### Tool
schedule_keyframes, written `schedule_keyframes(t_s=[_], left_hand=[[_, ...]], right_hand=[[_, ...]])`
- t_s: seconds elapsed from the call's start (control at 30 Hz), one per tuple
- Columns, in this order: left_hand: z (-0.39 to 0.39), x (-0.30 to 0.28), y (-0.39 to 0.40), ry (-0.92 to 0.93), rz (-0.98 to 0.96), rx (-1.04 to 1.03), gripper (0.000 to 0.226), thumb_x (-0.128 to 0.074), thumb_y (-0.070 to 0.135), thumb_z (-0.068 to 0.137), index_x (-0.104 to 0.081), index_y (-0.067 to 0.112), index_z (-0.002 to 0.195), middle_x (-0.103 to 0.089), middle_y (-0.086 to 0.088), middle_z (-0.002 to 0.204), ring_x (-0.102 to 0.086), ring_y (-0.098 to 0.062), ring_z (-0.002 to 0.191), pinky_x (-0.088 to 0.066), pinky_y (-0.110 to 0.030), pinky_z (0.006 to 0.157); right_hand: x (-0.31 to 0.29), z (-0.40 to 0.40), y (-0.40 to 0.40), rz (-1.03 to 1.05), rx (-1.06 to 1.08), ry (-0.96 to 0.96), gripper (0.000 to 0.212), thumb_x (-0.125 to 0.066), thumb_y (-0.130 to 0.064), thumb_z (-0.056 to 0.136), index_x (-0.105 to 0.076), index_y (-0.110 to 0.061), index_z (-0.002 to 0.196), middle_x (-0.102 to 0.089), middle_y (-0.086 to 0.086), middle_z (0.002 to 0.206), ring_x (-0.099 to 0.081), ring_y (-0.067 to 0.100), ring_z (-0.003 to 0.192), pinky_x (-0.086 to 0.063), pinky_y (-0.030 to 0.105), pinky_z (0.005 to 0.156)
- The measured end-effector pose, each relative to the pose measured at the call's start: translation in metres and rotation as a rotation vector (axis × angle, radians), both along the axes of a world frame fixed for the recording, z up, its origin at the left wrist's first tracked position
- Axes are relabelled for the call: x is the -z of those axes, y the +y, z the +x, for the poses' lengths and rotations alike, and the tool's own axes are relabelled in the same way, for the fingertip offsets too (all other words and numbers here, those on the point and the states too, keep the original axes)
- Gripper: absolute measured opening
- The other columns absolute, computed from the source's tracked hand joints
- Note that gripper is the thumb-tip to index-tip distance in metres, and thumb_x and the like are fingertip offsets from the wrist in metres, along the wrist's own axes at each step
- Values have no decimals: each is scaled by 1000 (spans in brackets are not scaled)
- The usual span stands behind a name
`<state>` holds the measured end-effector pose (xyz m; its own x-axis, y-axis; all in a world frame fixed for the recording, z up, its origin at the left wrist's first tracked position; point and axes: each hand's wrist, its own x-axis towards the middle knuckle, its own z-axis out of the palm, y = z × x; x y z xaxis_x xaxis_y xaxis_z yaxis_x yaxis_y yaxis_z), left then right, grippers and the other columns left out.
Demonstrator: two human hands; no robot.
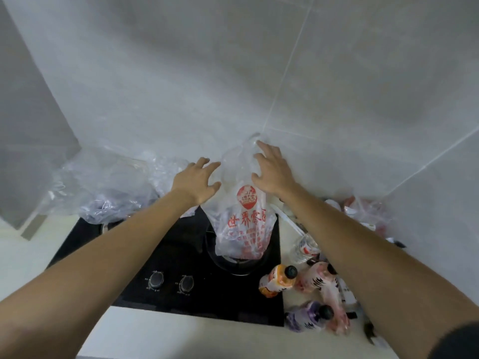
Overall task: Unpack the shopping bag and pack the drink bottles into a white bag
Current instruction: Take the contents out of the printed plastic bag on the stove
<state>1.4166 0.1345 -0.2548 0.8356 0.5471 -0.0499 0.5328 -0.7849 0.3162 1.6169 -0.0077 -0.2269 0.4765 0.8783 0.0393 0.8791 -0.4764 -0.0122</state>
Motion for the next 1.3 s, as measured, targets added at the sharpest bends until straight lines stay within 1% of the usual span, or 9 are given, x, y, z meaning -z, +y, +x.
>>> schedule_keyframes(t_s=[0.17, 0.37, 0.53, 0.7, 0.83, 0.93, 1.0, 1.13, 1.3], left_hand=[[11, 13, -2, 113, 3, -30, 54, -47, 49, 101, -45, 29, 151, -48, -2, 147, -39, -27, 139, -50, -45, 95], [3, 26, -3, 157, 20, -14, 24, -56, 30, 101, -70, 16, 114, -55, -5, 122, -42, -26, 127, -46, -38, 82], [-18, 27, -4, 55, -41, 4, 16, -50, 24, 100, -62, 14, 99, -54, 2, 95, -48, -23, 115, -52, -40, 78], [-37, 10, -11, -7, -87, 7, 15, -51, 22, 98, -56, 9, 93, -51, -6, 86, -57, -34, 81, -52, -42, 73], [-54, 2, -14, -64, -25, -15, 31, -49, 26, 99, -56, 6, 77, -53, -8, 70, -56, -32, 79, -51, -43, 68], [-70, -3, -13, -91, 99, -42, 55, -50, 37, 103, -51, 4, 58, -54, -10, 62, -54, -28, 76, -47, -39, 61], [-81, -11, -13, -104, 179, -56, 55, -57, 35, 101, -55, 4, 56, -57, -8, 66, -56, -30, 82, -44, -36, 61], [-110, -29, -21, -154, 323, -75, 49, -69, 28, 94, -57, 5, 53, -56, -4, 69, -57, -32, 88, -44, -35, 55], [-150, -48, -40, -228, 445, -71, 47, -80, 21, 85, -53, 6, 50, -62, -7, 72, -56, -35, 91, -48, -38, 51]], right_hand=[[-1, 31, 22, -146, -137, -109, 51, -62, -33, 91, -62, -9, 136, -10, -2, 173, -6, 26, 159, -26, 50, 122], [-4, 53, 24, -214, -133, -182, 60, -65, -27, 88, -55, -1, 141, -34, 10, 164, -15, 28, 158, -26, 45, 124], [-9, 66, 19, -282, -168, -243, 47, -67, -18, 83, -66, -8, 129, -39, 7, 161, -24, 29, 151, -27, 44, 121], [-7, 64, 13, -258, -136, -237, 42, -65, -12, 78, -59, -11, 119, -63, 10, 111, -48, 30, 115, -39, 40, 102], [0, 60, 1, -202, -175, -174, 41, -64, -32, 95, -58, -16, 132, -67, 12, 107, -55, 30, 112, -30, 41, 109], [2, 47, -8, -67, -271, -38, 27, -59, -35, 101, -69, -15, 117, -66, 10, 93, -58, 30, 97, -36, 41, 104], [-1, 37, -17, 28, -352, 8, 18, -55, -27, 102, -67, -16, 95, -61, 4, 80, -54, 29, 83, -44, 47, 97], [-17, 14, -41, 121, -440, 38, 21, -52, -22, 92, -55, -12, 74, -52, 1, 76, -49, 26, 75, -49, 47, 81], [-18, -14, -79, 234, -528, 47, 47, -51, -48, 96, -63, -12, 68, -59, -2, 87, -54, 23, 86, -46, 40, 94]])
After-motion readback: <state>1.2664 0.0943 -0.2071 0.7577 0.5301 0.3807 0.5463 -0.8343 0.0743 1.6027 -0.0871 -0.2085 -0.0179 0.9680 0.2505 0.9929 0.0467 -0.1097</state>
